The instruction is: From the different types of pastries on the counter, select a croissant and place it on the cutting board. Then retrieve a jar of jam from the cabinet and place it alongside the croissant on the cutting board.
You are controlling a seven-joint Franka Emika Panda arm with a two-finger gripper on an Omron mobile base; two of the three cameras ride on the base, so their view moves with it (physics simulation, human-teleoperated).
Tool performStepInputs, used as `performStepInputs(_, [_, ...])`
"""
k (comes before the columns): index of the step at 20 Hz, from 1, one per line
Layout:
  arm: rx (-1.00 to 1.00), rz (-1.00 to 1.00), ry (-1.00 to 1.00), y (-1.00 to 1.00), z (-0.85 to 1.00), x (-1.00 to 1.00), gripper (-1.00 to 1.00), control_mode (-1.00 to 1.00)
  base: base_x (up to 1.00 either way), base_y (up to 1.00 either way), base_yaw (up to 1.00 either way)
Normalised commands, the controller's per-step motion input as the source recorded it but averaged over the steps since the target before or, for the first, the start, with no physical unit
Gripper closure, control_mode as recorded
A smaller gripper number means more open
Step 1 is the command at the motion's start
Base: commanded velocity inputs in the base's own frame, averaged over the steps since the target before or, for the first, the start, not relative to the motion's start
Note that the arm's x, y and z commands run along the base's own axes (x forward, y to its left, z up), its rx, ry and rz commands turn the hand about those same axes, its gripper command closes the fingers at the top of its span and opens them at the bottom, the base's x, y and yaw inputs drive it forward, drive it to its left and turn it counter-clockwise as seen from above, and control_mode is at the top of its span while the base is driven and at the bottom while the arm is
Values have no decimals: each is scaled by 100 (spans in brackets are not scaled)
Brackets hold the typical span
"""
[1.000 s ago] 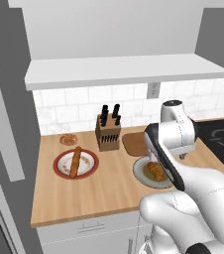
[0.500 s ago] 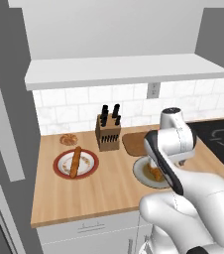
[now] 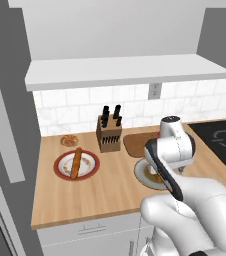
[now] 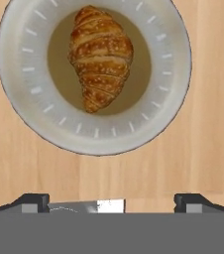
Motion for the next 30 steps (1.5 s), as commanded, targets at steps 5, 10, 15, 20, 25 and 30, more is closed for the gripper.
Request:
performStepInputs(5, [0,-1,2,2,-26,54,-100,-100,0,0,0])
performStepInputs(10, [0,-1,0,0,-13,67,-100,-100,0,0,0])
performStepInputs(15, [0,0,0,0,-16,48,-100,-100,0,0,0])
performStepInputs(20, [0,-2,2,0,-37,14,-100,-100,0,0,0])
performStepInputs(25, [0,-2,1,0,-43,1,-100,-100,0,0,0])
performStepInputs(30, [0,-2,0,0,-38,0,-100,-100,0,0,0])
